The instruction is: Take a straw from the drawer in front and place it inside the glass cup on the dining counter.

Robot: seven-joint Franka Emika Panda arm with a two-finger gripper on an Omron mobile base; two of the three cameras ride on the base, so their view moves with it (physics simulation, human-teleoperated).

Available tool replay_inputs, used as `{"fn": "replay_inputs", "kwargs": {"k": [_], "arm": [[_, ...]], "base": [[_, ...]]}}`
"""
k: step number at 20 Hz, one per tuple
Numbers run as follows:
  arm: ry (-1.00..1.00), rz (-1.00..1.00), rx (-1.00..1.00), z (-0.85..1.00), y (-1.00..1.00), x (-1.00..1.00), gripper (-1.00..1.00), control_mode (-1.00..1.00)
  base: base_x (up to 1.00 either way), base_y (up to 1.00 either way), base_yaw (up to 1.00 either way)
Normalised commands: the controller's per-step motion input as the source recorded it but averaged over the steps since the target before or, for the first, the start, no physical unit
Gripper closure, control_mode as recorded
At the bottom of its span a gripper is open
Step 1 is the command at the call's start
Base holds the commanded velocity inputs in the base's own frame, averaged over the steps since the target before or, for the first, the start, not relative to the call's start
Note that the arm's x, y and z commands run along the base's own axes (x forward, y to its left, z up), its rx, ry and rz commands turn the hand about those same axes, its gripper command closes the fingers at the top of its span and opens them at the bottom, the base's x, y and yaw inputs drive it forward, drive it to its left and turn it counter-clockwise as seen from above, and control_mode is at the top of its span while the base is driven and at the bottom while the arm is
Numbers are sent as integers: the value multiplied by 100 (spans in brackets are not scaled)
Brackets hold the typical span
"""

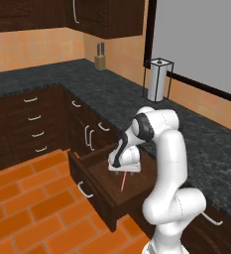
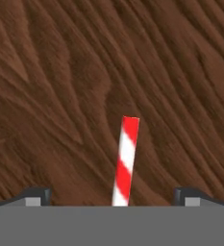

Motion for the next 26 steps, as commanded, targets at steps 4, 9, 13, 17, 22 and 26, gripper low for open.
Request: {"fn": "replay_inputs", "kwargs": {"k": [4, 9, 13, 17, 22, 26], "arm": [[0, -2, 0, -51, 0, -32, 100, -100], [0, -1, 0, -44, 1, -22, 100, -100], [0, 0, 0, -16, 13, -16, 100, -100], [0, 0, 0, 0, 17, -16, 100, -100], [0, 0, 0, 1, 22, -4, 100, -100], [-10, 0, 0, 86, 17, -26, 100, -100]], "base": [[0, 0, 0], [0, 0, 0], [0, 0, 0], [0, 0, 0], [0, 0, 0], [0, 0, 0]]}}
